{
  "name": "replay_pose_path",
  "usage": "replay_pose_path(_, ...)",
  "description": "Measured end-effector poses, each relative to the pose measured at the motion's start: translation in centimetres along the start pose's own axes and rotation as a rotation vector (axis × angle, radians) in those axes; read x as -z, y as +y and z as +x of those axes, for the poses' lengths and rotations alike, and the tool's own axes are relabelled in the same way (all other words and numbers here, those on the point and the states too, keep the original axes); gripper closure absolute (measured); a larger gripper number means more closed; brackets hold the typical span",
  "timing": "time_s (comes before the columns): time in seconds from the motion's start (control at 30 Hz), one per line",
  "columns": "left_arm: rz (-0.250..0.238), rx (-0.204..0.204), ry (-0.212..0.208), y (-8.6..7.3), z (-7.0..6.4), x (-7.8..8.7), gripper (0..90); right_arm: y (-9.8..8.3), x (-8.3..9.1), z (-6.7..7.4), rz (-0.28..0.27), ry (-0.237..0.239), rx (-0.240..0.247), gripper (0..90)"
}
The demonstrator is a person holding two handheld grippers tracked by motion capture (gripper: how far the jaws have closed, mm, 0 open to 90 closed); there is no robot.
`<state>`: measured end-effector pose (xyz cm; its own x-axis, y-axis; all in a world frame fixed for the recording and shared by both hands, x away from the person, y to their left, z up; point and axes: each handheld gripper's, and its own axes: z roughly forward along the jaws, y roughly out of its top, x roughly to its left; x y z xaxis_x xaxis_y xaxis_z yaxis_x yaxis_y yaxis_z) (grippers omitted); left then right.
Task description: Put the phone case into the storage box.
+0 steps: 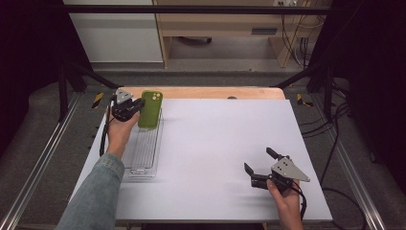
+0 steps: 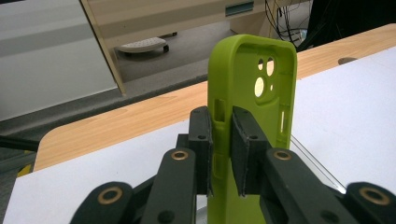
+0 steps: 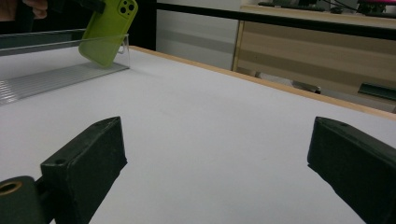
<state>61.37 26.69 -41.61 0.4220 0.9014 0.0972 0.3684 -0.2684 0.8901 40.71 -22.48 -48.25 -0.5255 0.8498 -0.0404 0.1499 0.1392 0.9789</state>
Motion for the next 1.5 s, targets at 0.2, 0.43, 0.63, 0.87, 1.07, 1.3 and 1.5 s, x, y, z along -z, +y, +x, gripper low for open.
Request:
replay_pose_path(0.2,0.001,0.008,0.004,-0.06,0.16,-0.03,78.9,-0.01,-0.02,-0.01,0.002,0.001,-0.001,4.5)
replay_pose_path(0.43,0.005,0.015,0.004,-0.07,0.25,-0.09,78.8,-0.02,-0.02,-0.02,0.003,0.001,-0.002,4.5)
replay_pose_path(0.63,0.008,0.023,0.012,-0.11,0.38,-0.14,78.4,-0.03,-0.03,-0.02,0.004,0.002,-0.004,4.4)
replay_pose_path(0.87,0.009,0.020,0.016,-0.12,0.39,-0.11,78.5,-0.03,-0.04,-0.01,0.006,0.002,-0.005,4.4)
replay_pose_path(1.07,0.010,0.021,0.016,-0.10,0.33,-0.19,78.5,-0.02,-0.02,-0.03,0.005,0.001,-0.005,4.4)
replay_pose_path(1.3,0.012,0.021,0.018,-0.10,0.36,-0.22,78.1,-0.03,-0.04,-0.02,0.006,0.002,-0.006,4.3)
replay_pose_path(1.5,0.019,0.007,0.046,-0.09,0.30,-0.20,66.0,-0.04,-0.06,-0.02,0.006,0.003,-0.006,4.3)
